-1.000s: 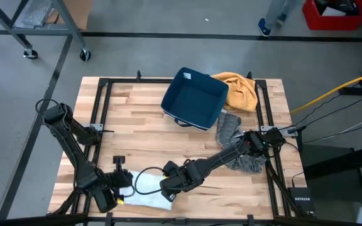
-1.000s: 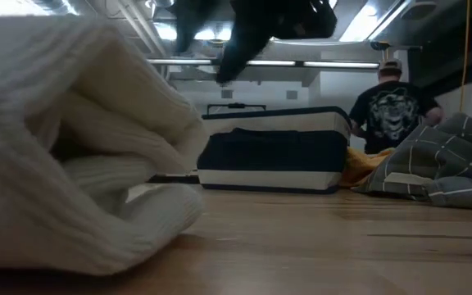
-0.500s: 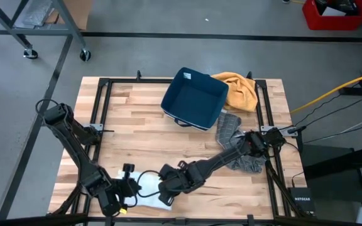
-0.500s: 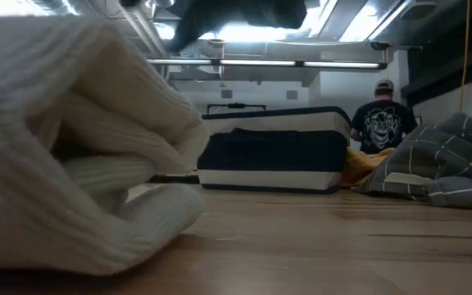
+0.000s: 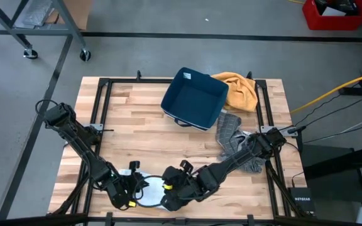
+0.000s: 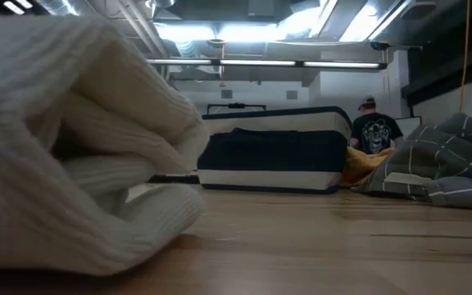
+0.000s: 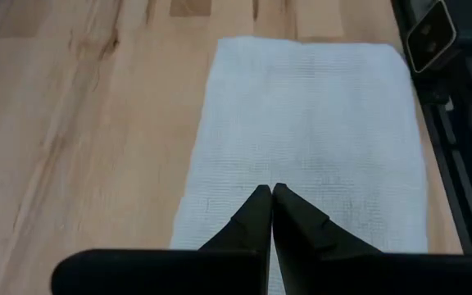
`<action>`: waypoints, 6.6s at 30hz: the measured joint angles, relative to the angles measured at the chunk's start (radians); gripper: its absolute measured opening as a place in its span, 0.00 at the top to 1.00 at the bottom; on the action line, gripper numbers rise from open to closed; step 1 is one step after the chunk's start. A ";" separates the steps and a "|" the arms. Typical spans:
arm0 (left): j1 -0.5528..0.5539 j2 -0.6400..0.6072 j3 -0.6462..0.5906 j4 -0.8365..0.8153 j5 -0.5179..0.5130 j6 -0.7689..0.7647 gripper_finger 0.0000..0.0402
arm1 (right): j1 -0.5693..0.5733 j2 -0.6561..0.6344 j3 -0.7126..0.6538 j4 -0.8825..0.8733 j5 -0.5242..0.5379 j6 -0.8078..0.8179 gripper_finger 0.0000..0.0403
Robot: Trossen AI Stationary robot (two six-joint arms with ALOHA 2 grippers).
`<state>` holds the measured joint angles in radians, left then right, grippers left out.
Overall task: Fold towel
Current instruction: Move the blue laundry bin to the top left, then move the white patterned towel to the top left
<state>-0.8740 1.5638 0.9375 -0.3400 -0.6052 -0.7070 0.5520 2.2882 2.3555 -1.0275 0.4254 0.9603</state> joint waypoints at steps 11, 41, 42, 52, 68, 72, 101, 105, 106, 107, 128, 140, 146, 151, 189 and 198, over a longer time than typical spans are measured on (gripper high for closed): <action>0.011 0.033 -0.001 0.046 0.003 0.012 0.99 | 0.038 -0.067 0.001 -0.074 0.329 -0.001 0.59; 0.356 0.007 -0.001 0.368 -0.181 0.387 0.99 | 0.029 -0.117 0.001 -0.195 0.634 0.012 0.59; 0.384 -0.008 -0.001 0.401 -0.181 0.429 0.99 | 0.038 -0.117 0.001 -0.195 0.642 0.012 0.59; 0.731 -0.140 0.000 0.576 -0.023 0.779 0.99 | 0.118 -0.117 0.001 -0.193 0.811 0.011 0.59; 1.231 -0.048 -0.001 0.581 0.361 0.713 0.99 | 0.098 -0.117 0.001 -0.175 0.811 -0.024 0.59; 1.270 0.017 -0.001 0.586 0.472 0.674 0.99 | 0.076 -0.117 0.001 -0.160 0.792 -0.027 0.59; 1.277 -0.067 -0.001 0.115 0.079 0.670 0.99 | 0.011 -0.117 0.000 -0.063 0.577 -0.127 0.59; 1.276 -0.071 0.000 0.021 0.038 0.687 0.99 | 0.011 -0.117 0.000 -0.063 0.549 -0.126 0.59; 1.276 -0.072 0.001 0.000 0.028 0.693 0.99 | 0.011 -0.117 0.000 -0.063 0.549 -0.126 0.59; 1.275 -0.072 0.002 -0.022 0.024 0.697 0.99 | 0.011 -0.117 0.000 -0.064 0.547 -0.126 0.59; 1.125 -0.102 -0.005 -0.111 0.060 0.576 0.99 | 0.011 -0.117 0.000 -0.083 0.523 -0.131 0.59; 1.125 -0.320 -0.003 0.001 -0.026 0.653 0.99 | 0.010 -0.117 0.000 -0.097 0.524 -0.149 0.59; 1.106 -0.430 -0.002 -0.087 0.070 0.606 0.99 | 0.010 -0.117 0.000 -0.097 0.524 -0.148 0.59; 1.045 -0.477 -0.001 -0.251 0.321 0.523 0.99 | 0.011 -0.117 0.000 -0.097 0.524 -0.148 0.59; 0.051 -0.291 -0.404 0.306 0.391 -0.172 0.99 | 0.008 -0.116 0.000 -0.088 0.480 -0.148 0.59; 0.088 -0.122 -0.400 0.255 0.282 -0.287 0.99 | 0.008 -0.116 0.000 -0.088 0.480 -0.149 0.59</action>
<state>-0.7862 1.4419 0.5379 -0.0848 -0.3230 -0.9944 0.5602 2.1719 2.3559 -1.1156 0.9051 0.8112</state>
